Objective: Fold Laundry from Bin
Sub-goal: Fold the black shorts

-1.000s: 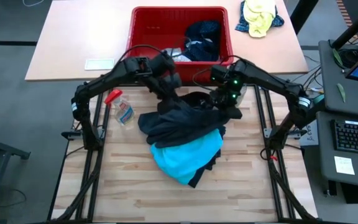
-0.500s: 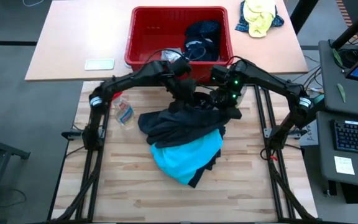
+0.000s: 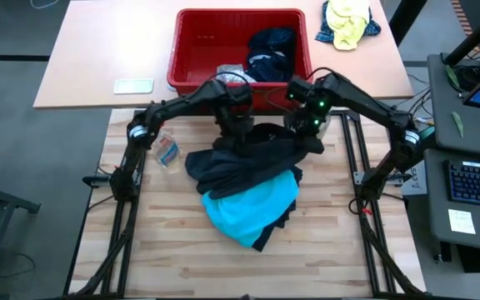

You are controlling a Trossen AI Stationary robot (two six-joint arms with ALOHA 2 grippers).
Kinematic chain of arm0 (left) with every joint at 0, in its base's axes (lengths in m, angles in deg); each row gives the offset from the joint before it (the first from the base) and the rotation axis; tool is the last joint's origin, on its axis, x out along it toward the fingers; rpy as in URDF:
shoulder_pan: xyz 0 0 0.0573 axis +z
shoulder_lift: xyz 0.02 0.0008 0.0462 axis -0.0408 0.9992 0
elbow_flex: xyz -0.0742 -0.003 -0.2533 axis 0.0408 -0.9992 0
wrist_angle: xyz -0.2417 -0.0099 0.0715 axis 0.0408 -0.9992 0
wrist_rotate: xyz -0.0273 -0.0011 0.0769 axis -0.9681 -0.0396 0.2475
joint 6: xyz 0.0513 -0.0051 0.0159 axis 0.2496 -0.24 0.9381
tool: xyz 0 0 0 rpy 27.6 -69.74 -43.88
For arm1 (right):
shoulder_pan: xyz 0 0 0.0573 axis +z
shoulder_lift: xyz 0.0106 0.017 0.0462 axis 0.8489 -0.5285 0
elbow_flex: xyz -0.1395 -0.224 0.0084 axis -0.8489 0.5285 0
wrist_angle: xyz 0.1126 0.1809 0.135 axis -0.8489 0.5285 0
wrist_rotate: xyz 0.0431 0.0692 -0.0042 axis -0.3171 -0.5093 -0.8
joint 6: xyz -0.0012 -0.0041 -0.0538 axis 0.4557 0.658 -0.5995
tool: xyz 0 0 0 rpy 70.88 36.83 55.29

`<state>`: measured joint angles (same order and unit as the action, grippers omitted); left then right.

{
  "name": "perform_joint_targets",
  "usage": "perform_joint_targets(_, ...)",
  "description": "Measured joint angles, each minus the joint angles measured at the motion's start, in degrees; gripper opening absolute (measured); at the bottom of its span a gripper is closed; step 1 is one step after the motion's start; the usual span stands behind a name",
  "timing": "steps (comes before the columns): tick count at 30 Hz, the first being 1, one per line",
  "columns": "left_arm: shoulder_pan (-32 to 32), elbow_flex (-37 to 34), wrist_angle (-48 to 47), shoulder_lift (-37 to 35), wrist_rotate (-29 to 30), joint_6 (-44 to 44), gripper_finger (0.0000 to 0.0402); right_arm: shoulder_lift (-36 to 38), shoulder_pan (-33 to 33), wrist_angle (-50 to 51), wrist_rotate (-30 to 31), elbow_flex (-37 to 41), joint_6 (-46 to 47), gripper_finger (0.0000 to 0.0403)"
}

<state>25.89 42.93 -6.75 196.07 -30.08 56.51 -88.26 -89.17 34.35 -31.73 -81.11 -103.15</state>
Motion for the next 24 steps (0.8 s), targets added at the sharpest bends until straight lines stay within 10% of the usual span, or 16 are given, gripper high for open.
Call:
perform_joint_targets(5, -0.13, 0.00, 0.35, -1.36, -0.37, -1.73, 0.0018, 0.37, -0.79, -1.20, 3.46, -5.22, -1.36, 0.0009)
perform_joint_targets(12, -0.21, 6.19, -5.47, -2.51, 0.85, -8.09, 0.0002, 0.37, -0.72, -3.39, 13.57, -14.51, -2.56, 0.0009)
perform_joint_targets(16, -0.56, 16.08, -7.87, -5.99, 10.00, -14.72, 0.0001, 0.39, -0.70, -3.42, 14.21, -20.85, -4.06, 0.0009)
perform_joint_targets(24, -2.81, 10.52, 3.80, -28.01, 30.61, -30.96, 0.0000, 0.39, -0.84, -13.13, 5.53, -31.15, -6.54, 0.0009)
